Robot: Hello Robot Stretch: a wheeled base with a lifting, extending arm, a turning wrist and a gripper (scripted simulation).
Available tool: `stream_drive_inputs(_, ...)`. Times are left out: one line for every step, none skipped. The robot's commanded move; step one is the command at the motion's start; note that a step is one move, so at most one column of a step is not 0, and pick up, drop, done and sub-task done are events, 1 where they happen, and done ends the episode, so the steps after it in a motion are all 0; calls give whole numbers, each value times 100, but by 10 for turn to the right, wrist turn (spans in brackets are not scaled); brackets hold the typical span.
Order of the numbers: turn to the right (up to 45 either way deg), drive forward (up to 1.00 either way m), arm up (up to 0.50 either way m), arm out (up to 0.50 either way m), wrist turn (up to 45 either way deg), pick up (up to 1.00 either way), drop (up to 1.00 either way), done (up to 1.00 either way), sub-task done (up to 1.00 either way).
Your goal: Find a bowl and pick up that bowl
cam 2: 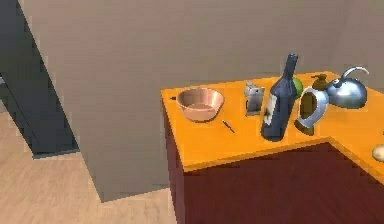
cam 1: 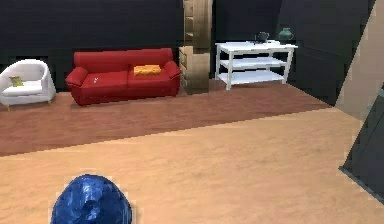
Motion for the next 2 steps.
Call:
stream_drive_inputs(0, 0, 38, 0, 0, 0, 0, 0, 0)
stream_drive_inputs(0, 0, 0, 40, 0, 0, 0, 0, 0)
